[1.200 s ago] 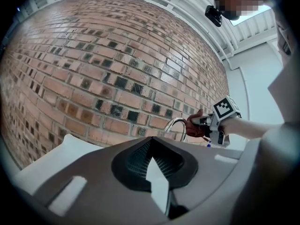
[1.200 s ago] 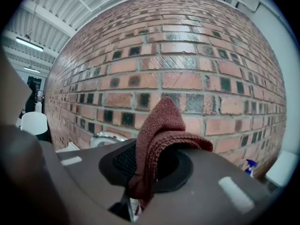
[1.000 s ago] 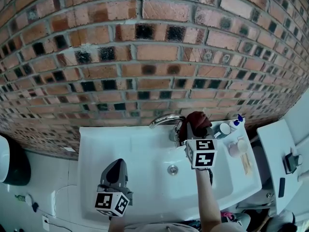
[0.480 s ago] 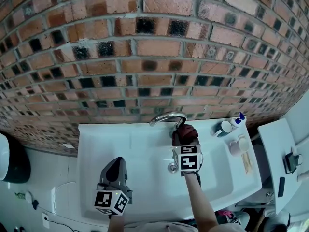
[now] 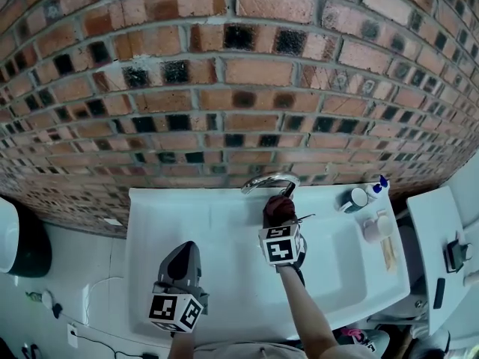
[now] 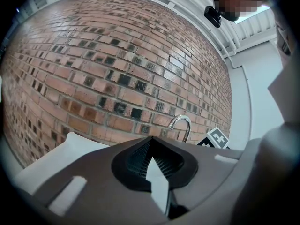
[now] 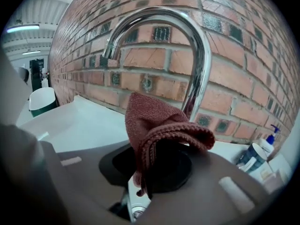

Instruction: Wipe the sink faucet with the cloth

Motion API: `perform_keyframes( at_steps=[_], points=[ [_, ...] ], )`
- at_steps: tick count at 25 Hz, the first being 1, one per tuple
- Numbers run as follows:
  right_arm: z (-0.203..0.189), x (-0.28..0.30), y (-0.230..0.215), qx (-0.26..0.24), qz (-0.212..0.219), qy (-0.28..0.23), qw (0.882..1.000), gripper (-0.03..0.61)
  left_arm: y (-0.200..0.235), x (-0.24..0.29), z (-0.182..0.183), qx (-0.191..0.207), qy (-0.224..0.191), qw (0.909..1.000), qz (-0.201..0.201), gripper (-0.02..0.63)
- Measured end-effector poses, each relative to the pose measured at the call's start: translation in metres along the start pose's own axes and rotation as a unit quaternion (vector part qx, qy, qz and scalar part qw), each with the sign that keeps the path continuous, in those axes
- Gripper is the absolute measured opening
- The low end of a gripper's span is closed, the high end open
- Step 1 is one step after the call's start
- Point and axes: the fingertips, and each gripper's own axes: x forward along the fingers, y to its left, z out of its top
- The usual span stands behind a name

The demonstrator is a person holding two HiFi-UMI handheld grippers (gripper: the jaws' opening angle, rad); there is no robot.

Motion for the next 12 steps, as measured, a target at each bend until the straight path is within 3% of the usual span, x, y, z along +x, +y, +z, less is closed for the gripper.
perform_keyframes(
  at_steps=[3,8,12],
  points=[
    [0.007,0.001,-0.001,0.029,0.0,-0.005,1.0,0.052,0.011,-0.001,-0.001,-0.003,-0.002,0.9999,0.01,0.005],
    [0.001,0.006,0.007,0.184,0.03,-0.012,0.982,0.052,0.01,0.003,-0.003,-0.005,0.001,0.9999,0.01,0.005],
    [-0.012,0.019,0.009,0.2,-0.001,0.002,0.98,0.052,0.005,0.004,-0.003,-0.002,0.002,1.0,0.002,0.005]
  ],
)
